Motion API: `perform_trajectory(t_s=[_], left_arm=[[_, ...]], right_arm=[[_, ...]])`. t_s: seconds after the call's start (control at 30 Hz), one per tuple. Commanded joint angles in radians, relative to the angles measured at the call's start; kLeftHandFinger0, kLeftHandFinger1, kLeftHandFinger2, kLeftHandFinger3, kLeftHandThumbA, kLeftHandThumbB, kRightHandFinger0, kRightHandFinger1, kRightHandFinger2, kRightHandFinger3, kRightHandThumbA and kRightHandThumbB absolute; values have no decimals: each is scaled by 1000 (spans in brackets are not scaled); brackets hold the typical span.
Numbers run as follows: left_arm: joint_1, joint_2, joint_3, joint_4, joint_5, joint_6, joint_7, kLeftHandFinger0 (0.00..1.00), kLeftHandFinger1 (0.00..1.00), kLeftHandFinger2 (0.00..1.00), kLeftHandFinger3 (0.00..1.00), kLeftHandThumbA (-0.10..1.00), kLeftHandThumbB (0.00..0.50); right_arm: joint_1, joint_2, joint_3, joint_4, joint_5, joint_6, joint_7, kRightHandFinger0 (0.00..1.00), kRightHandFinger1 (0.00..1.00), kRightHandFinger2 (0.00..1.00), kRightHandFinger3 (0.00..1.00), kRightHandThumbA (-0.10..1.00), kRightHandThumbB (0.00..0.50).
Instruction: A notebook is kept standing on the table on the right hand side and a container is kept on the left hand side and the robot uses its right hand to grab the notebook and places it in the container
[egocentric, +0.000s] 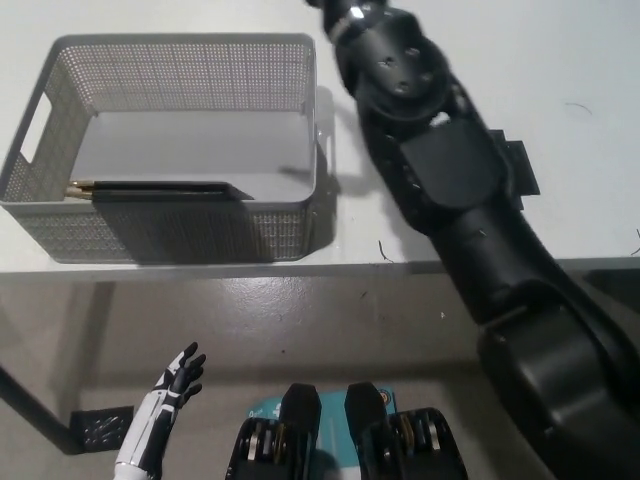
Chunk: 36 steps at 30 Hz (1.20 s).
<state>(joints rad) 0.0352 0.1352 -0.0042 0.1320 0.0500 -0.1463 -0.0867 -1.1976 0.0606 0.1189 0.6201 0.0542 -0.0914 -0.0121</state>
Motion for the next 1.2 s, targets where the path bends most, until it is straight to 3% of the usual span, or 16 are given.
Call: perform_trajectory(t_s=[0.0, 0.03, 0.13, 0.2, 0.23, 0.33, 0.43, 0.47, 0.53, 0.6, 0.7, 0.8, 0.87, 1.07, 1.17], left_arm=[[-1, 13, -5, -63, 8, 18, -6, 1000, 1000, 1000, 1000, 1000, 135], [-4, 15, -5, -60, 10, 16, -5, 1000, 1000, 1000, 1000, 1000, 133], [-5, 19, -4, -60, 15, 18, -4, 1000, 1000, 1000, 1000, 1000, 138], [-10, 18, -7, -47, 35, 0, 6, 1000, 1000, 1000, 1000, 1000, 141], [-9, 19, -8, -42, 37, -12, 6, 1000, 1000, 1000, 1000, 1000, 129], [-9, 12, -6, -38, 32, -15, 7, 1000, 1000, 1000, 1000, 1000, 155], [-10, 10, -5, -32, 26, -7, 5, 1000, 1000, 1000, 1000, 1000, 162], [-10, 12, -5, -29, 25, -6, 3, 1000, 1000, 1000, 1000, 1000, 146], [-13, 15, -4, -21, 22, -11, 0, 1000, 1000, 1000, 1000, 1000, 155], [-13, 15, -3, -19, 22, -13, 0, 1000, 1000, 1000, 1000, 1000, 150], [-8, 13, -5, -25, 21, -6, -1, 1000, 1000, 1000, 1000, 1000, 148], [-7, 15, -6, -30, 19, 0, -5, 1000, 1000, 1000, 1000, 1000, 143], [-10, 16, -4, -37, 22, 7, -2, 1000, 1000, 1000, 1000, 1000, 132], [-19, 20, -3, -45, 11, 21, -12, 1000, 1000, 1000, 1000, 1000, 144], [-28, 21, -1, -38, 9, 14, -11, 1000, 1000, 1000, 1000, 1000, 141]], right_arm=[[169, -179, -123, -686, 92, 175, 57, 1000, 1000, 1000, 1000, 920, 491], [210, -198, -135, -753, 104, 184, 60, 1000, 1000, 1000, 1000, 917, 493], [338, -237, -161, -921, 143, 182, 65, 1000, 1000, 1000, 1000, 920, 426], [455, -253, -171, -1052, 163, 198, 57, 1000, 1000, 1000, 1000, 954, 438], [538, -260, -171, -1113, 145, 171, 54, 1000, 1000, 1000, 1000, 967, 451], [726, -246, -153, -1200, 71, 81, 40, 1000, 1000, 1000, 1000, 1000, 458], [869, -222, -129, -1240, 62, 55, 26, 1000, 1000, 1000, 1000, 1000, 488], [941, -209, -114, -1232, 57, 16, 25, 1000, 1000, 1000, 1000, 1000, 500], [1025, -209, -91, -1182, 57, -59, 40, 1000, 1000, 1000, 1000, 1000, 438], [1087, -194, -75, -1112, 73, -88, 44, 1000, 1000, 1000, 1000, 1000, 430], [1158, -192, -53, -991, 76, -156, 69, 1000, 1000, 1000, 1000, 1000, 345], [1208, -165, -36, -915, 84, -156, 75, 1000, 1000, 1000, 1000, 1000, 390], [1234, -155, -19, -825, 79, -190, 94, 1000, 1000, 1000, 1000, 1000, 336], [1245, -127, -24, -676, 76, -226, 94, 1000, 1000, 1000, 1000, 1000, 253], [1226, -121, -37, -588, 85, -226, 100, 1000, 1000, 1000, 1000, 1000, 278]])
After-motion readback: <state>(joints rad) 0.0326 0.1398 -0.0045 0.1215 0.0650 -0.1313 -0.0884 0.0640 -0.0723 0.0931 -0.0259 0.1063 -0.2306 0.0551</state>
